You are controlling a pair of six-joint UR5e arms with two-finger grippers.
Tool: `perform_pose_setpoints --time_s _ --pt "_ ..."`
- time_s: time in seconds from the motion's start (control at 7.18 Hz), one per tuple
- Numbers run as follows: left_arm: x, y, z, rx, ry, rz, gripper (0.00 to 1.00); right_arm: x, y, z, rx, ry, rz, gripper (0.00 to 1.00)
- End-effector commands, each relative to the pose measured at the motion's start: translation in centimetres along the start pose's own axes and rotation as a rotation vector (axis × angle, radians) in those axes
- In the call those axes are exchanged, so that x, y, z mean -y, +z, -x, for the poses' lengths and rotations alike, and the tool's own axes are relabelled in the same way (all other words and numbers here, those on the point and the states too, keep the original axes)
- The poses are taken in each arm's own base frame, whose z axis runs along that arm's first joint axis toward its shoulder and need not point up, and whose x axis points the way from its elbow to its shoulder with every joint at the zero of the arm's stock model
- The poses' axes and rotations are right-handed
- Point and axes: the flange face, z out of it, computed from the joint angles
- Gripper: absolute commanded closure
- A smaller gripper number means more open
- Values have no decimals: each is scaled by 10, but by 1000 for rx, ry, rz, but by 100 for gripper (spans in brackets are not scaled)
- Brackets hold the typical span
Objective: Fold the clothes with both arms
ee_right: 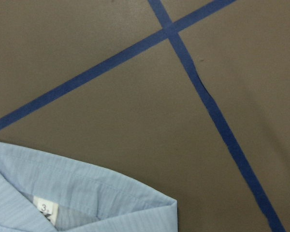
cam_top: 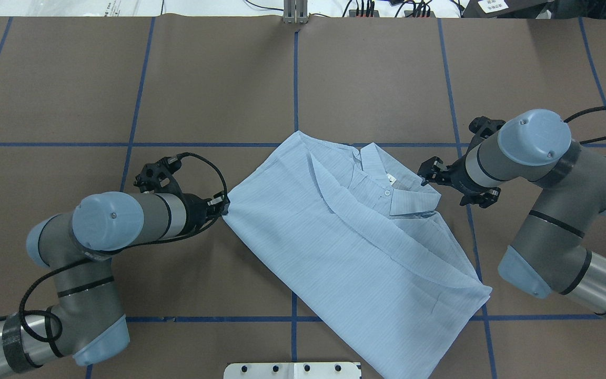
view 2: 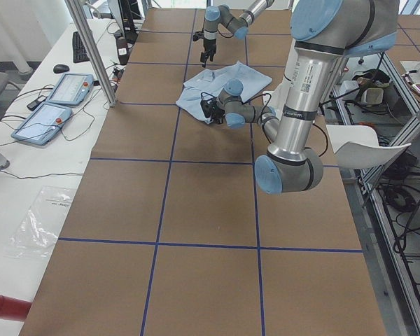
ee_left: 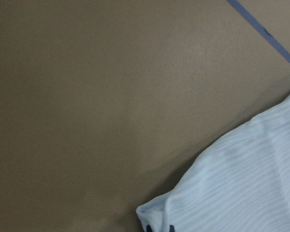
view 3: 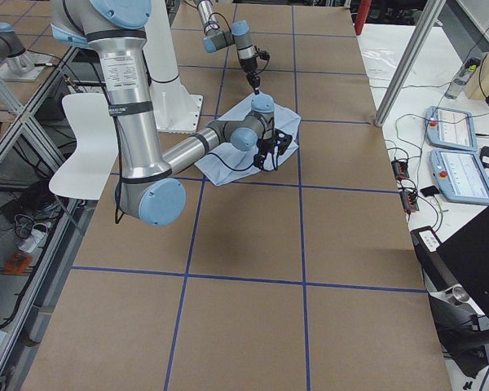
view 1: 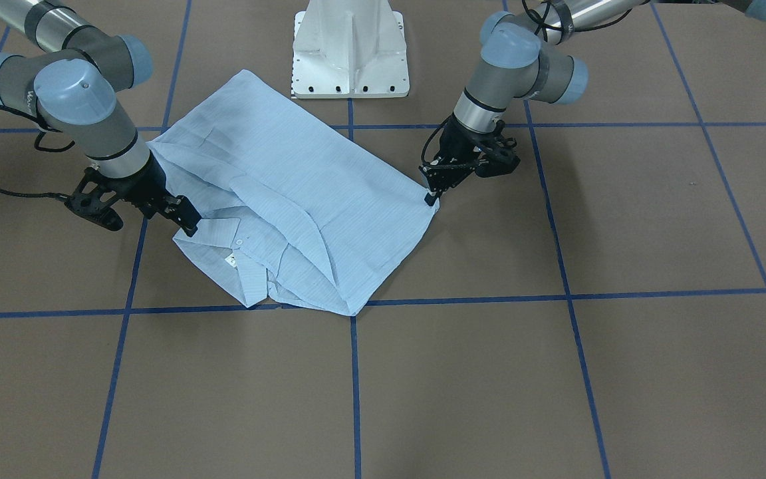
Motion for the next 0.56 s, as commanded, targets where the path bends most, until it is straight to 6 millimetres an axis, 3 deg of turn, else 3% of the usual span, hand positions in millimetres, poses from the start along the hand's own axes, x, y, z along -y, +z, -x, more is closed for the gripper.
perform_pose_setpoints --time_s 0.0,0.14,0.42 --pt "82 11 -28 -5 44 -115 100 0 -1 1 3 1 0 0" --pt "118 39 -54 16 46 -160 100 0 -2 3 6 3 -1 0" --pt "205 76 -87 -33 89 -248 100 -1 -5 10 17 7 -2 0"
